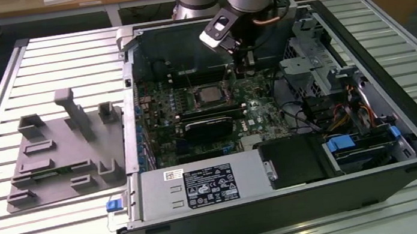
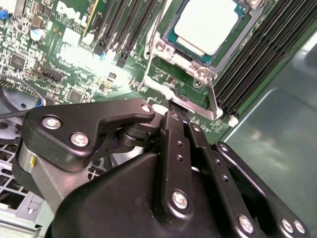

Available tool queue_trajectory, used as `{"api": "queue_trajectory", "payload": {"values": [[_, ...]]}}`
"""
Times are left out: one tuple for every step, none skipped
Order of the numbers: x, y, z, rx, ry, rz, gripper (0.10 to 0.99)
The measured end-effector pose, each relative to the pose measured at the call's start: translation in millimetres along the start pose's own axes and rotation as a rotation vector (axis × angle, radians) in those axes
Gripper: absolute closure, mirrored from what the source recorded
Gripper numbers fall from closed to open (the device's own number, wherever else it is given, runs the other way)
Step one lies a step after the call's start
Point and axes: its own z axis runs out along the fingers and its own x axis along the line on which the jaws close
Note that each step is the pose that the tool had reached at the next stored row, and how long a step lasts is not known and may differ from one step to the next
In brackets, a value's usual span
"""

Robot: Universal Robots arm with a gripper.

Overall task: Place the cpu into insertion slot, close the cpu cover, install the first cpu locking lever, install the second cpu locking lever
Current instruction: 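Close the cpu cover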

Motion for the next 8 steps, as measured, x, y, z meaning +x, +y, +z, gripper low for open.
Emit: {"api": "queue_trajectory", "payload": {"values": [[0.0,-1.6,0.1,-0.002,0.0,0.0,0.984],[0.0,-3.6,0.1,-0.004,-0.0001,0.0,0.984],[0.0,-5.6,0.2,-0.005,-0.0001,0.0,0.984],[0.0,-7.3,0.2,-0.007,0.0,0.0,0.984],[0.0,-8.8,0.3,-0.008,0.0,0.0,0.984],[0.0,-10.3,0.4,-0.009,0.0,0.0,0.984],[0.0,-11.6,0.4,-0.011,0.0,0.0,0.984],[0.0,-12.5,0.4,-0.011,0.0,0.0,0.984]]}}
